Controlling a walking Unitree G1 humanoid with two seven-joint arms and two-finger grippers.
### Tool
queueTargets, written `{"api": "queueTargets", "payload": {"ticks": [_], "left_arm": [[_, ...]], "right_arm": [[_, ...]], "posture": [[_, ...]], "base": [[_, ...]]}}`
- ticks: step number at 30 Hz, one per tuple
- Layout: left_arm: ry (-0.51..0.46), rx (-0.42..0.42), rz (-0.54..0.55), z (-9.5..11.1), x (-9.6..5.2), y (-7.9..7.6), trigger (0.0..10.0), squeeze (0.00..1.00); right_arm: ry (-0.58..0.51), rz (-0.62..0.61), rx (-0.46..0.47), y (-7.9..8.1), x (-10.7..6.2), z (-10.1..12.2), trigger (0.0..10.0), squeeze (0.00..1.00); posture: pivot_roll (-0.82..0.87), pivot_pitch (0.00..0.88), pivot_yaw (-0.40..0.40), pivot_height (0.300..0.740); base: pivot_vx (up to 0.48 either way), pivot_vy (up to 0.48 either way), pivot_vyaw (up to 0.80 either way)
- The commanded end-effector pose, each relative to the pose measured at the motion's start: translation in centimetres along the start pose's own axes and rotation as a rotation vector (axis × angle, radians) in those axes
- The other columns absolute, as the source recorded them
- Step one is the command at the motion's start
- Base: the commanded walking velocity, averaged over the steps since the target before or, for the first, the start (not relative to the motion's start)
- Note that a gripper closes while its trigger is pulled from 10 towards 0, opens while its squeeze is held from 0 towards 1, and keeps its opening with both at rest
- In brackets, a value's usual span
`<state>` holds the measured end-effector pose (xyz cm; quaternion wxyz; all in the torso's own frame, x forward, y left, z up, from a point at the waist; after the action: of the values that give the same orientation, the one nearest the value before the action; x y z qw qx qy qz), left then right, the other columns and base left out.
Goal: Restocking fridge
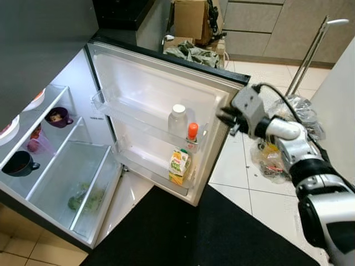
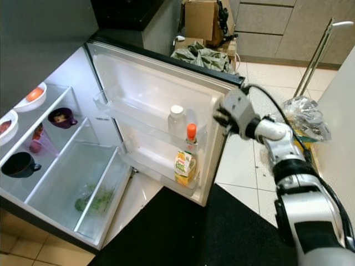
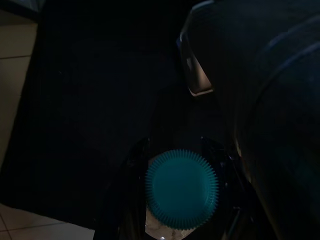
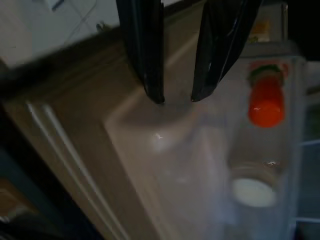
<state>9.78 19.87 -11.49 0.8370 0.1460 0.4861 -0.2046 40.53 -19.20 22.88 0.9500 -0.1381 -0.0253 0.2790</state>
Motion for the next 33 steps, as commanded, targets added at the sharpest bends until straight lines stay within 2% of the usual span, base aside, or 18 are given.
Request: {"api": "queueTargets", "payload": {"ticks": [1,5,11,13,15,17,18,21,23,30,32,33], "left_arm": [[0.037,0.000,-0.010,-1.3,-0.4,-0.3,10.0,0.00],[0.042,0.001,-0.015,-1.8,-0.7,-0.5,10.0,0.00],[0.053,0.001,-0.021,-3.0,-1.3,-0.8,10.0,0.00],[0.060,0.003,-0.025,-3.4,-1.5,-0.9,10.0,0.00],[0.061,0.003,-0.026,-3.5,-1.5,-0.9,10.0,0.00],[0.061,0.005,-0.028,-3.5,-1.5,-0.9,10.0,0.00],[0.061,0.005,-0.028,-3.5,-1.5,-0.9,10.0,0.00],[0.052,0.011,-0.032,-2.9,-1.3,-0.9,10.0,0.00],[0.048,0.013,-0.032,-2.8,-1.2,-0.9,10.0,0.00],[0.034,0.021,-0.029,-2.0,-0.8,-0.7,10.0,0.00],[0.030,0.022,-0.025,-1.6,-0.7,-0.6,10.0,0.00],[0.028,0.024,-0.022,-1.4,-0.5,-0.5,10.0,0.00]], "right_arm": [[-0.010,-0.012,0.020,0.1,0.2,0.0,10.0,0.00],[-0.031,-0.048,0.029,-0.1,0.6,0.7,10.0,0.00],[-0.004,-0.128,-0.039,-1.1,0.6,1.4,10.0,0.00],[0.028,-0.227,-0.127,-2.6,0.0,1.9,10.0,0.00],[0.032,-0.256,-0.141,-3.0,-0.2,2.0,10.0,0.00],[0.032,-0.348,-0.185,-4.5,-1.0,2.7,10.0,0.00],[0.032,-0.348,-0.185,-4.5,-1.0,2.7,10.0,0.00],[0.030,-0.442,-0.213,-6.0,-2.0,3.4,10.0,0.00],[0.033,-0.455,-0.219,-6.2,-2.1,3.4,10.0,0.00],[0.053,-0.527,-0.221,-6.9,-3.1,2.4,10.0,0.00],[0.087,-0.551,-0.189,-6.7,-3.5,0.6,10.0,0.00],[0.125,-0.556,-0.144,-6.2,-3.9,-1.4,10.0,0.00]], "posture": [[-0.01,0.201,0.011,0.740],[0.01,0.229,0.007,0.740],[0.02,0.271,0.004,0.740],[0.02,0.281,0.003,0.740],[0.02,0.281,0.003,0.740],[0.02,0.282,0.003,0.740],[0.02,0.282,0.003,0.740],[0.01,0.272,0.003,0.740],[0.01,0.272,0.003,0.740],[0.00,0.241,0.003,0.740],[-0.01,0.228,0.002,0.740],[-0.02,0.212,0.001,0.740]], "base": [[0.000,0.000,0.00],[0.000,0.000,0.00],[0.000,0.000,0.00],[0.000,0.000,0.00],[0.000,0.000,0.00],[0.000,0.000,0.00],[0.000,0.000,0.00],[0.000,0.000,0.00],[0.000,0.000,0.00],[0.000,0.000,0.00],[0.000,0.000,0.00],[0.000,0.000,0.00]]}}
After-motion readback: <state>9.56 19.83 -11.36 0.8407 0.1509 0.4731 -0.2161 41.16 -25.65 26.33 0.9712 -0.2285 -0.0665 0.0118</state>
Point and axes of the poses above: a point about 5 cm out from each wrist's last joint towards the gripper, its own x axis pointing out of the wrist towards the gripper, its own z axis along the axis of the wrist's last joint, y = z × x, the point moved 1 cm from there along x, pointing out of the wrist towards the gripper, and after that the axes turned 15 degrees about x, right-handed, at the moved point
